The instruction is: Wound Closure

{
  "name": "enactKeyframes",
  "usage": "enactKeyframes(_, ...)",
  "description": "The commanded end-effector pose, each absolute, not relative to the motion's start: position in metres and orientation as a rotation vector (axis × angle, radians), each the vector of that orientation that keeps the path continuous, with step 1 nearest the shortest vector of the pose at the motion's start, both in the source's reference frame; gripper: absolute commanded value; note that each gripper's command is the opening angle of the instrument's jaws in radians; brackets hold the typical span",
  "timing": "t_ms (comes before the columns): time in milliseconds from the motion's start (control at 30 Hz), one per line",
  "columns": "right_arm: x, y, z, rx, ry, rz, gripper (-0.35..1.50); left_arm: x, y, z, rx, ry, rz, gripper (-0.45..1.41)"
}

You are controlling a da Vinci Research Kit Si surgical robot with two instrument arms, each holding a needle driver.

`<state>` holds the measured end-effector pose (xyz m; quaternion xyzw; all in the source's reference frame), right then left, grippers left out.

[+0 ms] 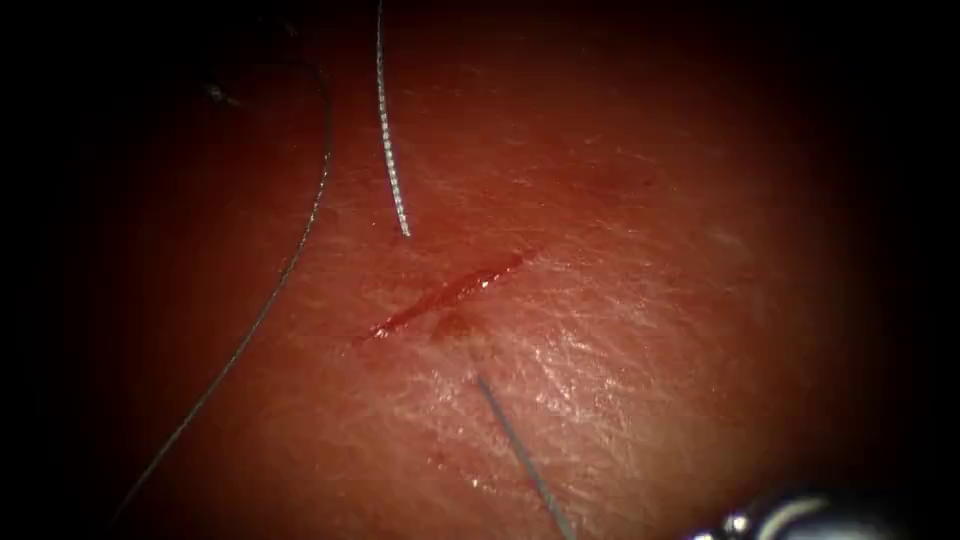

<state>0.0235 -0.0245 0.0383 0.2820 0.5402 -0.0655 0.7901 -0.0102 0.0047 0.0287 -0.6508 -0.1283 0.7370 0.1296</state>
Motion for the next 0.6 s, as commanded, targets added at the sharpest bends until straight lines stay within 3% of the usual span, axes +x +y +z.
enactKeyframes(33,0.0242,-0.0257,0.0386,0.622,1.163,-0.149,-0.35,-0.0108,0.0042,0.0294,-1.891,-0.377,2.139,-0.33)
enactKeyframes(600,0.0227,-0.0283,0.0374,0.792,1.107,-0.209,-0.35,-0.0106,0.0041,0.0294,-1.892,-0.378,2.139,-0.33)
